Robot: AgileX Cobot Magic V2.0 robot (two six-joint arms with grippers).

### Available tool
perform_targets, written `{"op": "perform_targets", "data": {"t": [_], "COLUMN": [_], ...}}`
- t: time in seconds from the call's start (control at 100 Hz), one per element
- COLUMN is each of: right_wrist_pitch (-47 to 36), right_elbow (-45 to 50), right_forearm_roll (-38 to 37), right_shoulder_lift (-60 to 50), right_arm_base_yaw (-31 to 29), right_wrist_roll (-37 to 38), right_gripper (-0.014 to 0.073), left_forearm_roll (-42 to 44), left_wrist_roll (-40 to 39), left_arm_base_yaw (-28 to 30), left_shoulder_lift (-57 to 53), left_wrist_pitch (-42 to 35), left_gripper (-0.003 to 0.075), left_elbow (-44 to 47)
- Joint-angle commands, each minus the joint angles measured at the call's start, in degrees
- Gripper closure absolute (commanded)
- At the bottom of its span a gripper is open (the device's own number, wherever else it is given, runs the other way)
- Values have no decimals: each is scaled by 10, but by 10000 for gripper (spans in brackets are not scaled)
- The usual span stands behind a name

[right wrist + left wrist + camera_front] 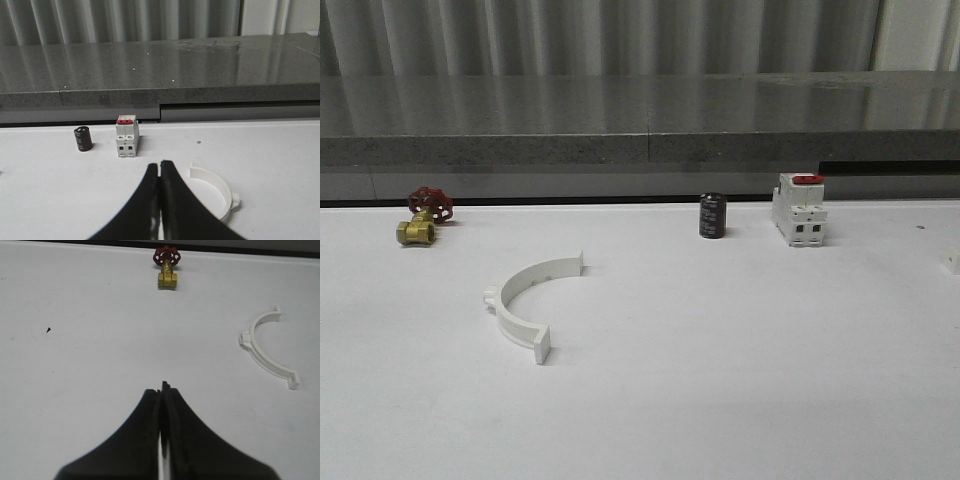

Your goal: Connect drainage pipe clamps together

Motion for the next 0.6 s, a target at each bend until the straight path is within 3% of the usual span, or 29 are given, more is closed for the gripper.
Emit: {"op": "perform_targets", "data": {"t": [0.0, 0.17, 0.29, 0.59], "right_wrist_pitch": [22, 188, 260, 260], "right_elbow": [-70, -204, -281, -356], "right_forearm_roll": [1, 1, 1, 3], "right_shoulder_lift": [52, 167, 265, 429], "right_arm_base_yaw": [-2, -2, -2, -2], "right_wrist_roll": [-2, -2, -2, -2], "right_gripper": [659, 659, 659, 657], "left_forearm_roll": [-7, -7, -7, -7], "left_wrist_roll": [1, 1, 1, 1], "left_arm_base_yaw": [0, 0, 0, 0], "left_shoulder_lift": [2, 2, 2, 2], "left_wrist_pitch": [-38, -38, -38, -38], "left_gripper": [741, 741, 741, 741], "left_elbow": [-15, -15, -15, -15]}}
